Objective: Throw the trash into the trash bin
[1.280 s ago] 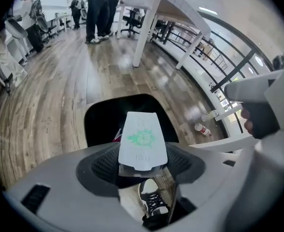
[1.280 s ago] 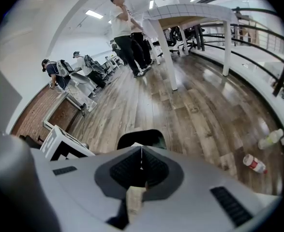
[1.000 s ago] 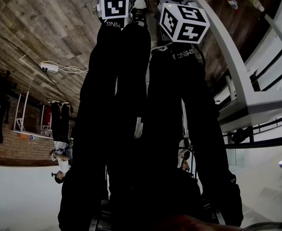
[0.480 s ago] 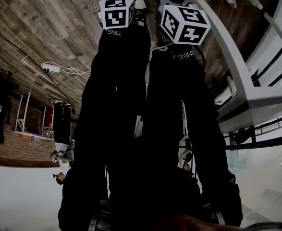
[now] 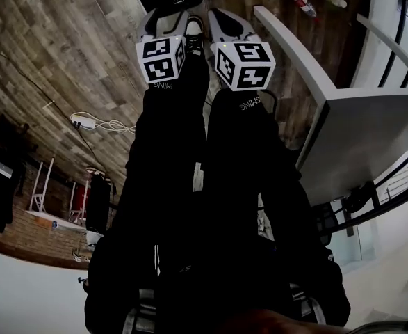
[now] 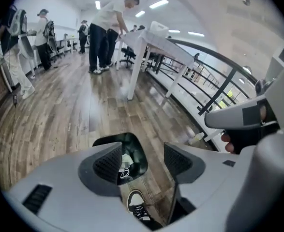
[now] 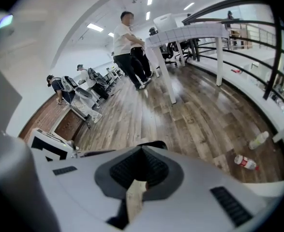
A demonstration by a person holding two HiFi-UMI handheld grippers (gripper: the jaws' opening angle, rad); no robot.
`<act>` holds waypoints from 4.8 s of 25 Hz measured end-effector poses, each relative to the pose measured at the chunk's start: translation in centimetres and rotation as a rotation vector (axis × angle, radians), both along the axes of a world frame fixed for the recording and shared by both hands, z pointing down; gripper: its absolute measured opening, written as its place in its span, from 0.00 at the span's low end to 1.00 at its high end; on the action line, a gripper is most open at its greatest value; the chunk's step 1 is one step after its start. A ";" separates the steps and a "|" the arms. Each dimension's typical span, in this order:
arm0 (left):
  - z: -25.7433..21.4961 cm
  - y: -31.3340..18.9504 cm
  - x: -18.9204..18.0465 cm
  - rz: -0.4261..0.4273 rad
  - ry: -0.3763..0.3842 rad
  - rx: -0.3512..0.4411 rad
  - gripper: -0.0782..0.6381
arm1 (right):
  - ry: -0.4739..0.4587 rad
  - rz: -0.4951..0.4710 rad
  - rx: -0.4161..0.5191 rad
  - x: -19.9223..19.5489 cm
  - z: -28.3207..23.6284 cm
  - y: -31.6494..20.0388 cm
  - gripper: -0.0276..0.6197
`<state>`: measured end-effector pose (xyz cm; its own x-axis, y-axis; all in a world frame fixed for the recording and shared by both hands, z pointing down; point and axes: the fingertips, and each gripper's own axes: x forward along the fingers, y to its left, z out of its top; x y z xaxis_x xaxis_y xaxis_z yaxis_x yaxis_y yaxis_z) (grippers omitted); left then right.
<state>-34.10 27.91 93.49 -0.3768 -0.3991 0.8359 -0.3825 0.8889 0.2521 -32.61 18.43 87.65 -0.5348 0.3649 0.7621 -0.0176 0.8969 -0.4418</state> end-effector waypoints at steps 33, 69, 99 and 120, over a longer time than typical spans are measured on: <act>-49.4 -20.7 15.4 0.380 -0.439 0.267 0.11 | -0.478 0.372 0.108 19.3 -48.4 -18.4 0.07; -67.9 -50.4 64.9 1.347 -0.292 0.813 0.11 | -0.461 1.327 0.751 70.3 -66.0 -40.5 0.07; -70.5 -51.0 72.0 1.498 -0.321 0.886 0.11 | -0.523 1.469 0.827 76.7 -68.0 -39.0 0.07; -70.5 -53.5 69.9 1.481 -0.379 0.855 0.11 | -0.511 1.417 0.844 74.7 -67.3 -41.7 0.07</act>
